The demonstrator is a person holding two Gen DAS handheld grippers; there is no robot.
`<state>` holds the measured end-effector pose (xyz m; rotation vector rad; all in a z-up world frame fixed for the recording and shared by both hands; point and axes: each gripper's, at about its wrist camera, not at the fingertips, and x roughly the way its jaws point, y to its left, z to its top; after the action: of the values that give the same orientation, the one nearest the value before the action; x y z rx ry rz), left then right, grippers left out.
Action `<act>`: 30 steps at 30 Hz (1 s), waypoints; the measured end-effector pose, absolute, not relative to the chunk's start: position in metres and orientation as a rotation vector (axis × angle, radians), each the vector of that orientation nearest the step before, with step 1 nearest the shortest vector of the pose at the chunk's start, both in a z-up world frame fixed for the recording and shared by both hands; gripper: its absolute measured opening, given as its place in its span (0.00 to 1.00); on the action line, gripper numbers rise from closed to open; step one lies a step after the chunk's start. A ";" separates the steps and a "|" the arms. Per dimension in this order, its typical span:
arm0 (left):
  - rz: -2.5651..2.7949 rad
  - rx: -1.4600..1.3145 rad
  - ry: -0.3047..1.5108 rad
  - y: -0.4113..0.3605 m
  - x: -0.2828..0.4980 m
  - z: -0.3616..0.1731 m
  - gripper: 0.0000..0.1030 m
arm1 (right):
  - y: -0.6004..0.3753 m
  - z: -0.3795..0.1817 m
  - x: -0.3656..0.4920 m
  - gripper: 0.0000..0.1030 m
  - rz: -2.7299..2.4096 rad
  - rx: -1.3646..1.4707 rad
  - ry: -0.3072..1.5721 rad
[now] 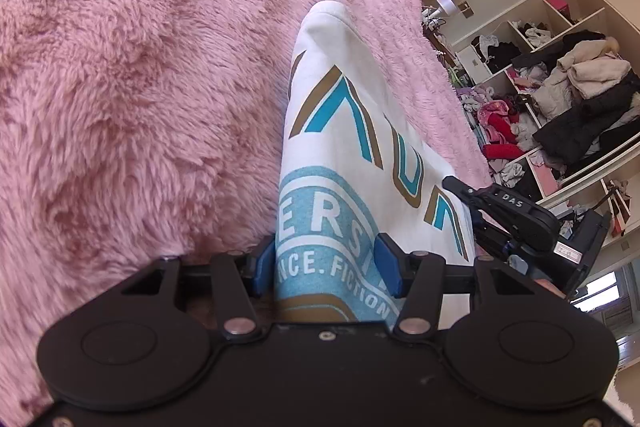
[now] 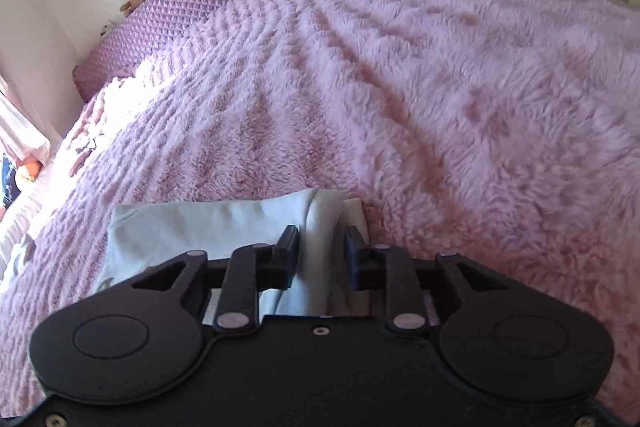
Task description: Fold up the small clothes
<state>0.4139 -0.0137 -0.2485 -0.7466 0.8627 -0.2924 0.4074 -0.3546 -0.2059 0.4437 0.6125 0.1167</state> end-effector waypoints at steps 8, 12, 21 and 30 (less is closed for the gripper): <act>-0.354 -0.603 0.845 -0.003 0.333 -0.221 0.51 | -0.373 -0.177 0.258 0.38 0.132 0.419 0.630; -0.377 -0.498 0.849 -0.015 0.287 -0.223 0.50 | -0.368 -0.196 0.205 0.38 0.088 0.409 0.653; -0.306 -0.195 0.811 -0.053 0.276 -0.236 0.42 | -0.346 -0.206 0.199 0.30 0.039 0.347 0.674; -0.199 -0.216 0.820 -0.057 0.273 -0.223 0.05 | -0.344 -0.195 0.192 0.06 -0.006 0.337 0.598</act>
<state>0.2730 -0.0573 -0.2231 -0.2163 0.8199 -0.1989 0.1919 -0.3435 -0.1948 0.3368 0.5981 -0.0060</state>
